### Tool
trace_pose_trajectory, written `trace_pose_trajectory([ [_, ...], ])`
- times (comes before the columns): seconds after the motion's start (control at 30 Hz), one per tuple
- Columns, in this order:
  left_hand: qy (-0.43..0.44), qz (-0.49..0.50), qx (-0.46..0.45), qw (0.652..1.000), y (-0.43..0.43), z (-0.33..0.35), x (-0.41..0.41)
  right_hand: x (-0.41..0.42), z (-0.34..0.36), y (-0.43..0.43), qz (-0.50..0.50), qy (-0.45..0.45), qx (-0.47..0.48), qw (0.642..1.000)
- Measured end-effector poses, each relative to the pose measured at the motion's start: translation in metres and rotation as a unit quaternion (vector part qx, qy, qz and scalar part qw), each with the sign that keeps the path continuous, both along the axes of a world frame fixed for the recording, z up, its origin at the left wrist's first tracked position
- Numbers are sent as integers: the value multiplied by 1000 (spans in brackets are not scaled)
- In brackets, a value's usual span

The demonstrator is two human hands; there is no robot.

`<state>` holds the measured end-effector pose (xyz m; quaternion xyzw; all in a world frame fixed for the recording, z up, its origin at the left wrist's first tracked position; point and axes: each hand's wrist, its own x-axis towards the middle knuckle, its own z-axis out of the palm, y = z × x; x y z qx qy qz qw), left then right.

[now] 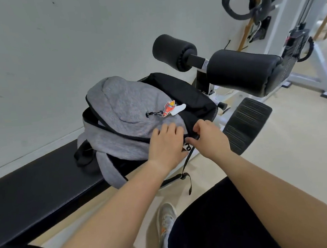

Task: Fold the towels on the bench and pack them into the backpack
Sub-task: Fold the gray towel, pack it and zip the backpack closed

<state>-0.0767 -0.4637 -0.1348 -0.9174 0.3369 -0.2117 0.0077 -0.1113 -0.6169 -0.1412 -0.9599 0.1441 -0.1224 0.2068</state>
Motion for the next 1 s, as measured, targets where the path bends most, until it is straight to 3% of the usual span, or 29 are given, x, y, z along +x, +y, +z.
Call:
trace_pose_trajectory([
  [0.23, -30, -5, -15, 999, -9, -7, 17, 9, -3, -13, 8, -18, -26, 999],
  [0.4, -39, -11, -15, 999, -28, -10, 16, 8, 1, -21, -8, -23, 65, 998],
  [0.57, -60, -8, 3, 998, -38, -17, 27, 2, 0, -30, -14, -17, 92, 995],
  [1.0, -125, -130, -37, 983, -48, -12, 32, 6, 9, -46, -1, 4, 183, 983],
])
